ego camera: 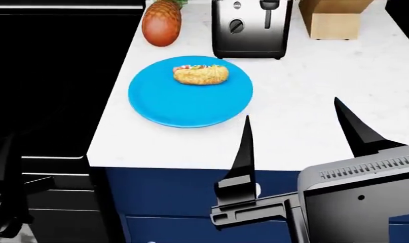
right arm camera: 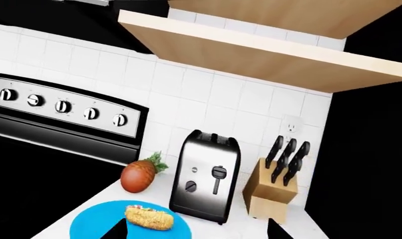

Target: Pick the hot dog from the counter and place it in the microwave.

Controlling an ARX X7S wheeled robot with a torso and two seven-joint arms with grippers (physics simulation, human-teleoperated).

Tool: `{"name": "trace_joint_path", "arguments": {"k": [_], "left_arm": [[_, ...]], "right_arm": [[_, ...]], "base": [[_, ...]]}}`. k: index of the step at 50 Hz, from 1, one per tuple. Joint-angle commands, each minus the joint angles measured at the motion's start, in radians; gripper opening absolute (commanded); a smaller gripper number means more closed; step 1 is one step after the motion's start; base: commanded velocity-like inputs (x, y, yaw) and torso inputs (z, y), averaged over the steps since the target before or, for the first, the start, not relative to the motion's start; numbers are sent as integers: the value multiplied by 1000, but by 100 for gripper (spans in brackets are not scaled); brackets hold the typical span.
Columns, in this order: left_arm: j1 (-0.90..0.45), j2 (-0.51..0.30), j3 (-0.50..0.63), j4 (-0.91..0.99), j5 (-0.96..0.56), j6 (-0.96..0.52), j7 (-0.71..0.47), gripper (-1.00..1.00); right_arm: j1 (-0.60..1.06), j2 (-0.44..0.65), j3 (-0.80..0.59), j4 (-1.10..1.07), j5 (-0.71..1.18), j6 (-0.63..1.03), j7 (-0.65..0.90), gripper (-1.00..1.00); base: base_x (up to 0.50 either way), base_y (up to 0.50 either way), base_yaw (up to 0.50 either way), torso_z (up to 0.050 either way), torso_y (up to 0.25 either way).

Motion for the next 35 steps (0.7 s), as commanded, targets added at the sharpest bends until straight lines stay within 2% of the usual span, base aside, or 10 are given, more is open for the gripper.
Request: {"name": "trace_joint_path", "arguments": {"k": [1, 3, 10, 35], "left_arm": [[4, -5, 2, 0, -4, 3, -6, 100], [5, -5, 2, -2, -4, 5, -7, 100], [7, -7, 5, -9, 1, 16, -5, 100], [-3, -12, 22, -12, -10, 15, -19, 100]], "right_arm": [[-4, 16, -6, 1, 20, -12, 18, 100], [-6, 27, -22, 0, 7, -35, 22, 100], [53, -16, 48, 10, 82, 75, 49, 100], [93, -12, 68, 24, 156, 99, 88, 100]], "base": [[0, -82, 0, 0, 0], [0, 0, 0, 0, 0], [21, 0, 0, 0, 0], [500, 0, 0, 0, 0]]}}
